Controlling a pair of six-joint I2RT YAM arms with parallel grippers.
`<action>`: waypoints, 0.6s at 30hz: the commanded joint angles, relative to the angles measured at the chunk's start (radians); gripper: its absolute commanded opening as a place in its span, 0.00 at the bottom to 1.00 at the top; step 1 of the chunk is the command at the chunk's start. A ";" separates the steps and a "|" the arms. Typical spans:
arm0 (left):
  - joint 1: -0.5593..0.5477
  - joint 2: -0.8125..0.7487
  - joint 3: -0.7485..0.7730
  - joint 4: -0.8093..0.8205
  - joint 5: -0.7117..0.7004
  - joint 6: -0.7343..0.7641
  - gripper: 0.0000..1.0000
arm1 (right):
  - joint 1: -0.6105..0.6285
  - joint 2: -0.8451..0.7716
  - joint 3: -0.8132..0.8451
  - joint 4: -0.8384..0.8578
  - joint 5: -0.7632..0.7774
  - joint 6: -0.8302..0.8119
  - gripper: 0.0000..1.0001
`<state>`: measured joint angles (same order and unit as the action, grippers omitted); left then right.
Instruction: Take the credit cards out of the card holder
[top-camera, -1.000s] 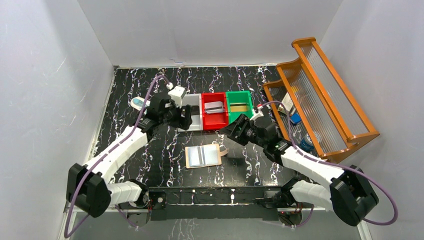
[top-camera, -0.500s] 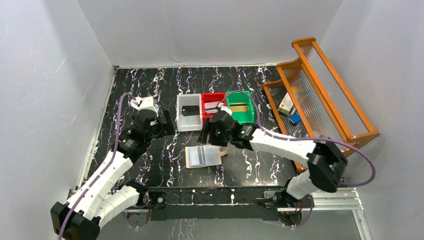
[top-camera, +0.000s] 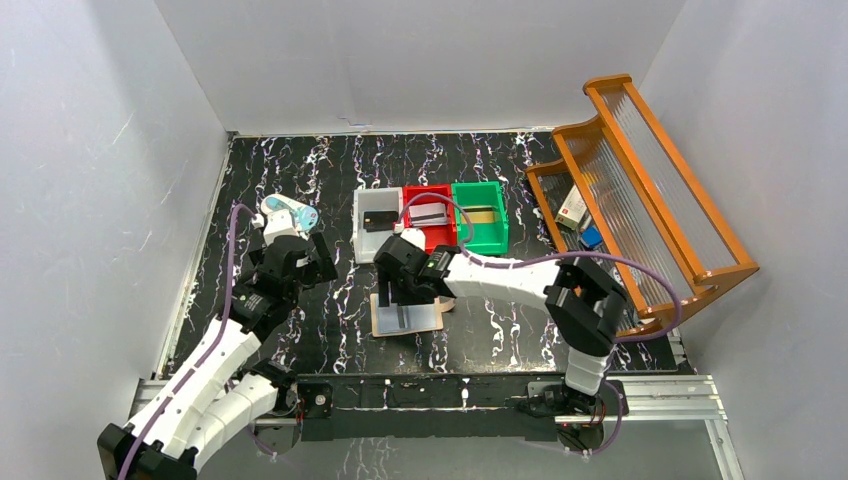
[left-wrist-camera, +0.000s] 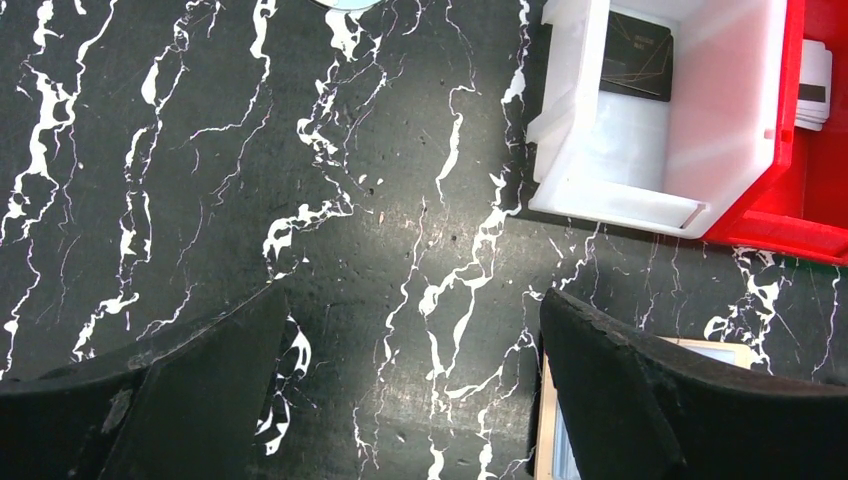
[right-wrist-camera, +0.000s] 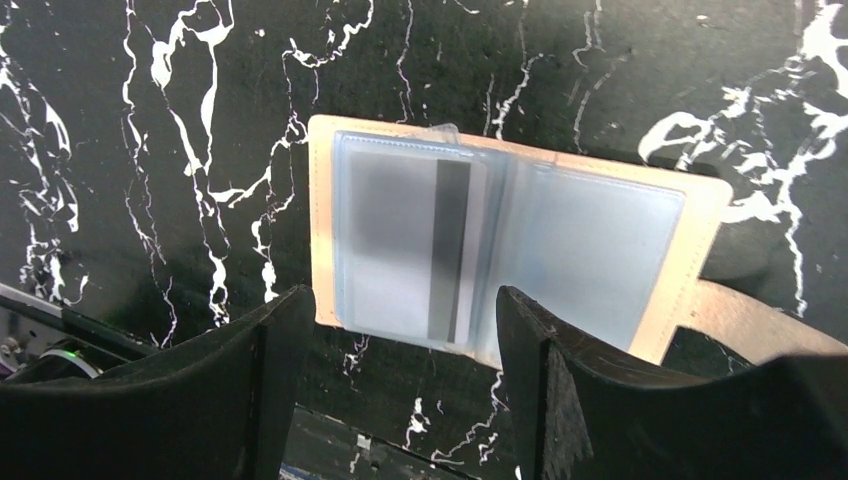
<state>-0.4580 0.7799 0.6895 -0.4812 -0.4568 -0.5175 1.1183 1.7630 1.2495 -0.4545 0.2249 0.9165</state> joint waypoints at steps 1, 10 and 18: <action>0.005 -0.045 -0.030 -0.011 -0.035 0.002 0.98 | 0.016 0.063 0.092 -0.040 -0.002 -0.023 0.75; 0.005 -0.091 -0.074 -0.011 -0.033 0.004 0.98 | 0.018 0.162 0.180 -0.112 0.000 -0.029 0.75; 0.006 -0.092 -0.084 -0.005 -0.028 0.002 0.98 | 0.018 0.223 0.232 -0.156 0.006 -0.049 0.75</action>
<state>-0.4580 0.6949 0.6136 -0.4873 -0.4644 -0.5167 1.1328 1.9617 1.4265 -0.5728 0.2142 0.8833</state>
